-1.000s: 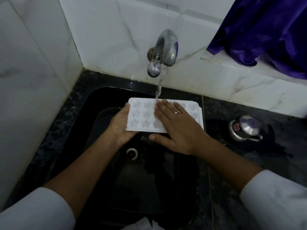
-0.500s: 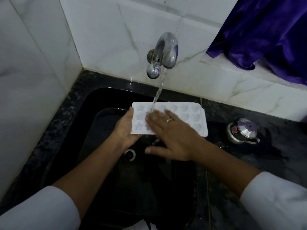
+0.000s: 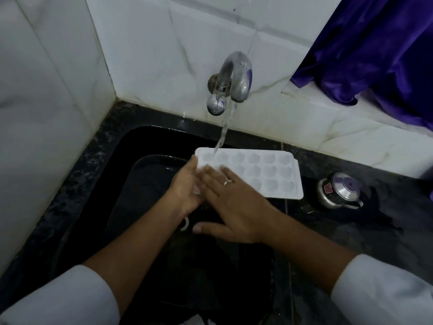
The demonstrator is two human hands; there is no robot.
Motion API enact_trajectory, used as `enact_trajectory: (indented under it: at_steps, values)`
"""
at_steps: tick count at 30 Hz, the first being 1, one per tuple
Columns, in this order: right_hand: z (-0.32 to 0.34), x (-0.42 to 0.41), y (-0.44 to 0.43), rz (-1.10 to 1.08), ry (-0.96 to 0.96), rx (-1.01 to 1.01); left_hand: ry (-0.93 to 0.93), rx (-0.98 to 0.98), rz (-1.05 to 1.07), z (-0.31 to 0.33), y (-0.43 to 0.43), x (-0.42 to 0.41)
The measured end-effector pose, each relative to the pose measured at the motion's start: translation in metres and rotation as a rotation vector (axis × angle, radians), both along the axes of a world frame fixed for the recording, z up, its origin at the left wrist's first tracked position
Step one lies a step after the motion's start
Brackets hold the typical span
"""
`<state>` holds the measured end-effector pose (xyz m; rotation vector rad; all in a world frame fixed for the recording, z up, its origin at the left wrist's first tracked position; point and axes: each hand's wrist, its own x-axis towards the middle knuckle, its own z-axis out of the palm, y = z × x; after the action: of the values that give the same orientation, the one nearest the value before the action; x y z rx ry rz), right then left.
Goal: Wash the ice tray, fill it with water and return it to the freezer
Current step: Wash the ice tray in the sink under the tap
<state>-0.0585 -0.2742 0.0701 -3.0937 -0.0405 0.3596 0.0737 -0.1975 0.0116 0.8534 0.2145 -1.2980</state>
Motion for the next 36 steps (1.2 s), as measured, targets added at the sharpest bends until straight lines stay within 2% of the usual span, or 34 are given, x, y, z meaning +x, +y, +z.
enact_trajectory:
  at_steps: [2,6,11,16,21,25,30,36]
  values:
    - [-0.001,-0.004,0.000,0.032,0.016,-0.010,0.002,-0.006,0.013,-0.006,0.002,0.001]
    - [0.000,0.010,-0.024,-0.101,-0.025,-0.057,0.022,-0.018,0.021,-0.005,-0.002,-0.011]
    - [-0.002,-0.008,0.003,0.086,0.034,-0.013,0.037,0.025,0.056,-0.008,0.006,0.002]
    - [-0.003,0.014,-0.023,-0.086,-0.025,-0.031,0.064,-0.017,0.053,-0.010,0.002,-0.010]
    - [-0.011,-0.003,0.001,0.078,0.011,0.051,0.019,0.059,0.083,-0.007,0.012,0.002]
    - [-0.013,0.015,-0.018,-0.100,-0.078,0.035,0.012,0.011,0.096,-0.006,0.011,-0.008]
    - [-0.026,0.032,0.019,-0.231,-0.179,0.099,-0.037,0.026,0.131,-0.013,0.016,-0.007]
    - [-0.032,0.027,0.010,-0.437,-0.321,0.087,-0.115,0.092,0.203,-0.019,0.034,0.002]
